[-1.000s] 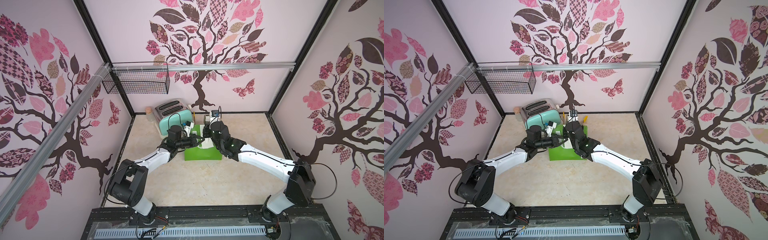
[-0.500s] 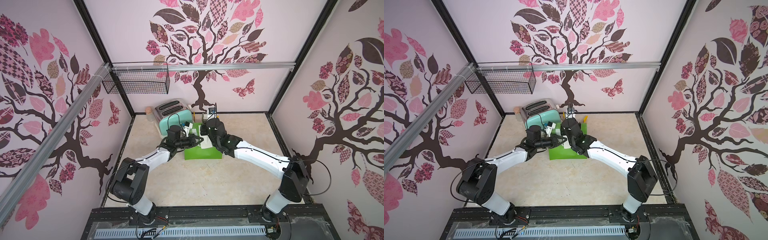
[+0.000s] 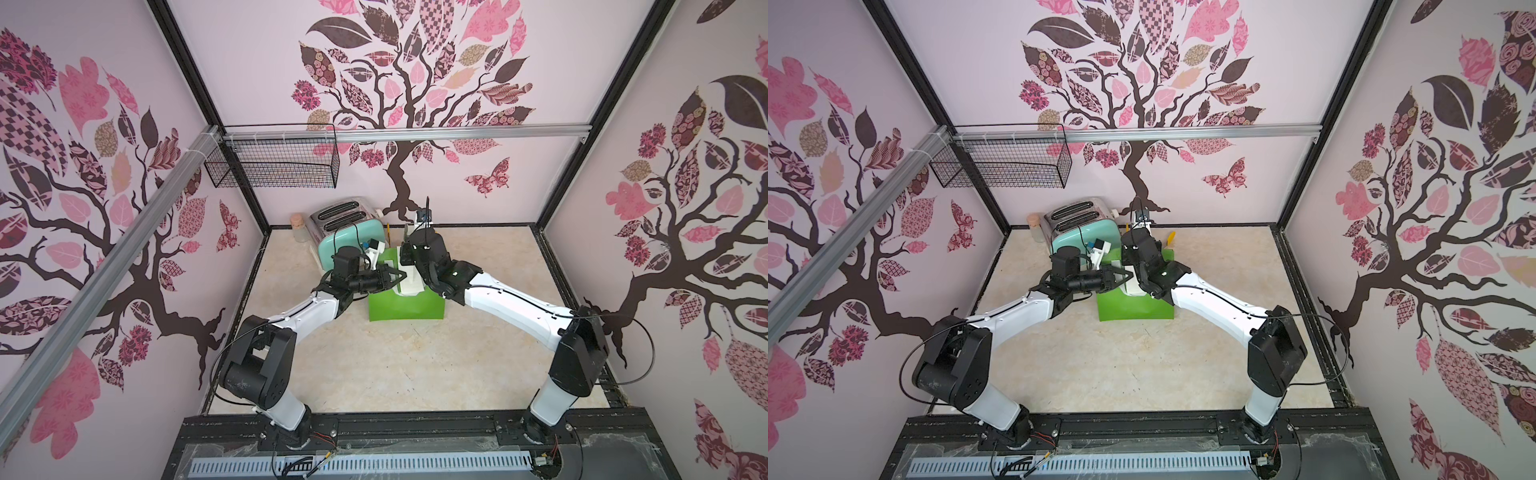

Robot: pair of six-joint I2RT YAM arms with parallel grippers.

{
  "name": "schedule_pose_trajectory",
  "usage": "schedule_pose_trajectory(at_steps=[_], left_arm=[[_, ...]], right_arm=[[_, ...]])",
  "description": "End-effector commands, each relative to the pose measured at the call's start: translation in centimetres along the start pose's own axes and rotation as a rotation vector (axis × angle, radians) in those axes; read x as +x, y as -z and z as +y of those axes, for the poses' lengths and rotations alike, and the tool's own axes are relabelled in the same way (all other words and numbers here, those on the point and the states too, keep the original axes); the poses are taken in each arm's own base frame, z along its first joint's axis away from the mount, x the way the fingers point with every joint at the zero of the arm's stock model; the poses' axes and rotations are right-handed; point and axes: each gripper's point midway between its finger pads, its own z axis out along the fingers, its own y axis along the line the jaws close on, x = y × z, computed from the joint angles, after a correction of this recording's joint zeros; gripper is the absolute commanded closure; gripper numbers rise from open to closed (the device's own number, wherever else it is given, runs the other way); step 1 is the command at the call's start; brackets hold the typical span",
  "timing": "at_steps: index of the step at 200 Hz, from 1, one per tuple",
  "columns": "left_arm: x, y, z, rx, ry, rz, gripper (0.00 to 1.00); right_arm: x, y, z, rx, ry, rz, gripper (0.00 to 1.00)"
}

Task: Staple the receipts to the bags
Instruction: Place the stapler in the takeout bag.

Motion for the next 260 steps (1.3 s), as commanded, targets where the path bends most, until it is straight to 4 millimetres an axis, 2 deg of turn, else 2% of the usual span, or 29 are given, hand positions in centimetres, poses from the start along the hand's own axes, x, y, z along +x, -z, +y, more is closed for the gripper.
schedule_pose_trajectory(at_steps=[1, 41, 169, 198, 235, 260], left_arm=[[-1.0, 0.0, -0.9, 0.021, -0.033, -0.011, 1.00], [-1.1, -0.1, -0.7, 0.017, -0.030, -0.012, 1.00], [-1.6, -0.4, 0.4, 0.001, 0.011, -0.015, 1.00], [-1.9, -0.2, 0.3, 0.000, -0.007, -0.023, 1.00], [-2.1, 0.3, 0.7, -0.018, -0.009, -0.024, 1.00], [-2.1, 0.3, 0.5, -0.009, -0.009, -0.023, 1.00]], right_arm=[[0.5, -0.9, 0.0, 0.010, -0.001, 0.033, 0.91], [1.7, -1.3, 0.0, 0.016, 0.005, 0.072, 0.91], [2.5, -1.2, 0.4, 0.020, 0.023, 0.090, 0.91], [3.8, -1.4, 0.8, 0.040, 0.045, 0.147, 0.91], [4.1, -1.2, 1.0, 0.036, 0.018, 0.167, 0.90], [5.0, -1.3, 0.7, 0.056, 0.012, 0.195, 0.90]])
